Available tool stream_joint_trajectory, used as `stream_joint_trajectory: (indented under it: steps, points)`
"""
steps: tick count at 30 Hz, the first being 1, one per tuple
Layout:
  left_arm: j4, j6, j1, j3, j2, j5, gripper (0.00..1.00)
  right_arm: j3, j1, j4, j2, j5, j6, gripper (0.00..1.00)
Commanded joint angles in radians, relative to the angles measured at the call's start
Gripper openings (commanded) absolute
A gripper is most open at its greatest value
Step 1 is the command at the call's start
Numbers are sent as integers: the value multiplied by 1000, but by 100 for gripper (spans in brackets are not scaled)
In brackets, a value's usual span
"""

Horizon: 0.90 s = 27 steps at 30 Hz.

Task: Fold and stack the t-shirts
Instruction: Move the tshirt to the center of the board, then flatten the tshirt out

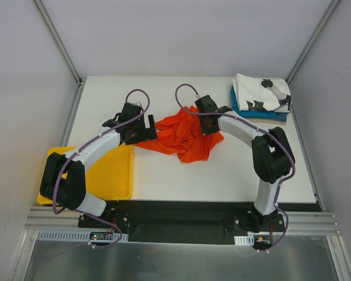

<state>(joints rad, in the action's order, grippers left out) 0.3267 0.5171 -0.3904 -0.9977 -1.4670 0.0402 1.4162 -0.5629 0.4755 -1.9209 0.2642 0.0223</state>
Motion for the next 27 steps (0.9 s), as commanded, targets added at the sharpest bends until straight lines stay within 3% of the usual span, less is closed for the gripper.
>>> stream_joint_trajectory:
  steps: [1,6,12,15,20,27]
  points:
    - [0,18,13,4,40,3,99,-62,14,-15,242,156,-19,1]
    - [-2,27,13,5,34,13,99,-189,142,9,466,286,-55,1]
    - [0,31,13,2,5,26,99,-348,423,48,686,230,-116,1]
    - [0,35,13,1,-10,43,99,-401,497,46,763,204,-122,1]
    - [-2,63,10,-7,-41,102,99,-401,551,75,789,196,-131,1]
    - [-20,67,-82,45,-98,248,92,-404,549,58,760,116,-124,1]
